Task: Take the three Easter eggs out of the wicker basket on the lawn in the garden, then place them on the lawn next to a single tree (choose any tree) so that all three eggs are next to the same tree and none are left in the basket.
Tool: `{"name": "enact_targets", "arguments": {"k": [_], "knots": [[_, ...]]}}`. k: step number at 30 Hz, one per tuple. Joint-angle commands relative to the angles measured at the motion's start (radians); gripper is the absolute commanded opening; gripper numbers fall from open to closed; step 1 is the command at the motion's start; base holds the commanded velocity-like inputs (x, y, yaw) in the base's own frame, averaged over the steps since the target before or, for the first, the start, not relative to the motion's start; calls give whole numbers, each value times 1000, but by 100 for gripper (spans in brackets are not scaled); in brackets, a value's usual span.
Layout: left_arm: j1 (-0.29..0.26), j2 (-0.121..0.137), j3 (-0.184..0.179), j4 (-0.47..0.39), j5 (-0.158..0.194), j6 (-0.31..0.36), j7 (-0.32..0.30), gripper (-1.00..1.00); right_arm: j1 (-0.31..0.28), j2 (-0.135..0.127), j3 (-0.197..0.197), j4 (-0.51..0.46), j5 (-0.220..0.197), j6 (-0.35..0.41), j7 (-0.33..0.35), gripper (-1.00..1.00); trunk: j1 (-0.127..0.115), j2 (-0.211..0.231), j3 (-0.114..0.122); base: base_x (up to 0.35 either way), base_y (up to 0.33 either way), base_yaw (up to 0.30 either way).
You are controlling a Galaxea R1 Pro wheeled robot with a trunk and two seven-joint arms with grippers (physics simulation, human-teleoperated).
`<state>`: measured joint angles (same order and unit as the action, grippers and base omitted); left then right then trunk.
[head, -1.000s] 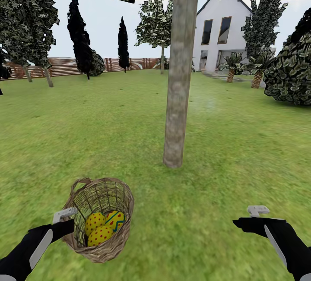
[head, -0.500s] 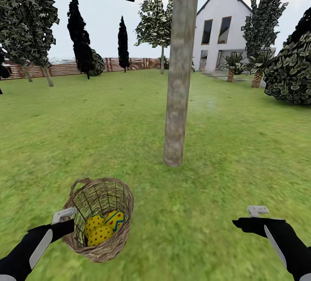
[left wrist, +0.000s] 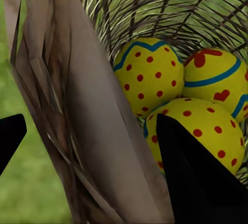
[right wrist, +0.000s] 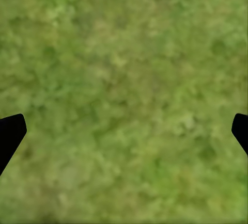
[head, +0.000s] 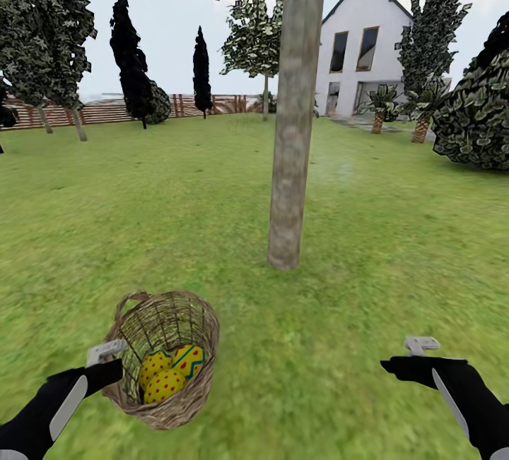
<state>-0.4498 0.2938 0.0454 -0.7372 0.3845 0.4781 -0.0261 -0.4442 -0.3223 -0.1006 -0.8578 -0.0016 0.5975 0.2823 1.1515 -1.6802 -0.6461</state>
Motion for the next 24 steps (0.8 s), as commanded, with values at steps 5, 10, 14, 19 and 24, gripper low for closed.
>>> {"name": "enact_targets", "arguments": {"k": [5,10,14,19,24], "knots": [[-1,-5,11,-9,29,8,-13,-100,-1,0,-2,-1,0,5,5,100,19,-36,-17,0,0,0],[-1,-1,8,-23,27,-2,-20,-100,-1,0,20,20,0,4,3,100,38,-71,-32,0,0,0],[0,7,17,-24,25,7,-161,-100,0,0,22,20,0,4,3,100,54,-99,-45,0,0,0],[0,21,19,-17,25,11,-221,-100,0,0,22,20,0,4,3,100,73,-134,-61,0,0,0],[-1,21,18,-23,21,14,-219,-100,0,0,22,20,0,4,4,100,92,-169,-76,0,0,0]]}}
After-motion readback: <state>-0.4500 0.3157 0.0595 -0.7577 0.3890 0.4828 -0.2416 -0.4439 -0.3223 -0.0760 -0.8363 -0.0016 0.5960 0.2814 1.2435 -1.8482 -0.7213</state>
